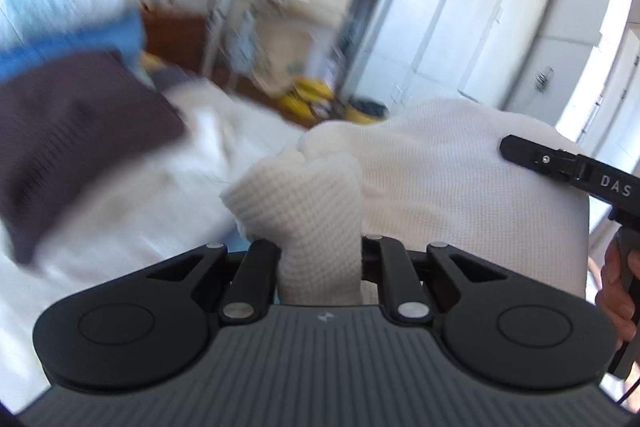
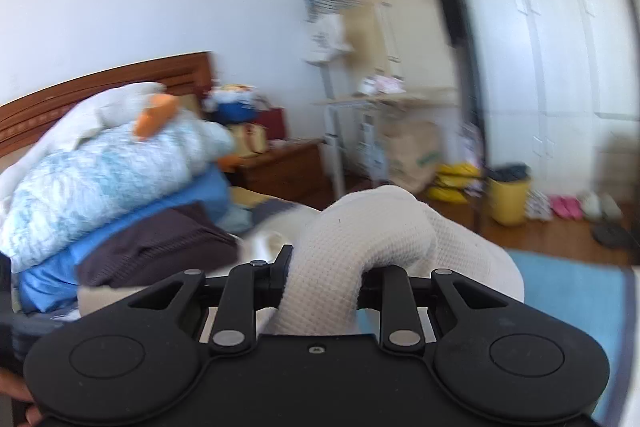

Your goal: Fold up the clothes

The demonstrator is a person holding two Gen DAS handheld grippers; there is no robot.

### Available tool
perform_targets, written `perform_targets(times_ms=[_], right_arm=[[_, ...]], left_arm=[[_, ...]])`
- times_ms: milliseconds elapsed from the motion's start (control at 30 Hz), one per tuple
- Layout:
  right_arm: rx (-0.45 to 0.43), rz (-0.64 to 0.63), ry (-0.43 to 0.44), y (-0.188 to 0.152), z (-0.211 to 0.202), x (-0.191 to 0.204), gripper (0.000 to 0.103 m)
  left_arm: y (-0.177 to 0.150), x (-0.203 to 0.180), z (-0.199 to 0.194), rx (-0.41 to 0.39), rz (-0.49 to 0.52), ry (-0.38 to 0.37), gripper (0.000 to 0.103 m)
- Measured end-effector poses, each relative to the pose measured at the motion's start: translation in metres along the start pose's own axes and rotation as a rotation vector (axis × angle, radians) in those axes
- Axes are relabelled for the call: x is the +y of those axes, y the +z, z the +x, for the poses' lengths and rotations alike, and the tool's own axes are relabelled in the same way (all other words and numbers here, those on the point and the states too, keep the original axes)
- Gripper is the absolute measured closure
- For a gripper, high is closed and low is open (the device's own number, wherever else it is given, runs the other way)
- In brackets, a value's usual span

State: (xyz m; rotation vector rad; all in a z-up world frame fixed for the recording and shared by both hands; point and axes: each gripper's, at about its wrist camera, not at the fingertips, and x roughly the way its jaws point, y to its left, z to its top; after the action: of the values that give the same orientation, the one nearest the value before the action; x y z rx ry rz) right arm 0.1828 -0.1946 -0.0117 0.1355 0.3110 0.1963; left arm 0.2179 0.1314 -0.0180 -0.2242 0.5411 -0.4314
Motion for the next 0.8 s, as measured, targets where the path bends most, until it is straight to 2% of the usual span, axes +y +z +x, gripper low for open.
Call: perform_targets(times_ms=[100, 300, 333, 400, 433, 467, 533, 567, 600, 633, 700, 800], right_arm=[[-0.023, -0.024, 0.088, 0.027, 0.032, 0.031, 0.074], [-0.124, 0.026, 0.273, 0.084, 0.128, 0.098, 0.074], [-0.145, 0.052, 0.306, 0.091, 0.147, 0.108, 0.074], [-0.145, 0.111, 0.34, 0.096, 0.19, 0.124, 0.071], [-0.116, 0.153, 0.348, 0.094, 0.217, 0.132, 0.065], [-0.05, 0.207, 0.344, 0.088, 0.245, 0.138, 0.053], [0.172, 0.325, 0.249, 0.065, 0.292, 0.146, 0.044], [0.25, 0.381, 0.209, 0.049, 0.304, 0.148, 0.043], [0.303, 0.435, 0.177, 0.032, 0.31, 0.149, 0.043], [0.315, 0.481, 0.208, 0.016, 0.31, 0.15, 0.043], [0.326, 0.552, 0.29, -0.014, 0.301, 0.148, 0.043], [0.371, 0.614, 0.338, -0.049, 0.282, 0.145, 0.042]], left_arm=[[0.051, 0.049, -0.022, -0.053, 0.018, 0.054, 0.09], [0.145, 0.134, -0.053, -0.165, 0.045, 0.234, 0.09], [0.156, 0.152, -0.052, -0.176, 0.011, 0.26, 0.09], [0.169, 0.192, -0.038, -0.15, -0.055, 0.32, 0.087], [0.17, 0.215, -0.021, -0.095, -0.069, 0.352, 0.086], [0.169, 0.24, 0.0, -0.022, -0.076, 0.384, 0.084], [0.155, 0.285, 0.042, 0.15, -0.097, 0.432, 0.084], [0.143, 0.304, 0.059, 0.214, -0.124, 0.47, 0.083], [0.133, 0.314, 0.063, 0.201, -0.142, 0.465, 0.08], [0.123, 0.32, 0.061, 0.153, -0.155, 0.439, 0.078], [0.112, 0.323, 0.05, 0.082, -0.18, 0.436, 0.064], [0.1, 0.325, 0.037, 0.014, -0.222, 0.424, 0.057]])
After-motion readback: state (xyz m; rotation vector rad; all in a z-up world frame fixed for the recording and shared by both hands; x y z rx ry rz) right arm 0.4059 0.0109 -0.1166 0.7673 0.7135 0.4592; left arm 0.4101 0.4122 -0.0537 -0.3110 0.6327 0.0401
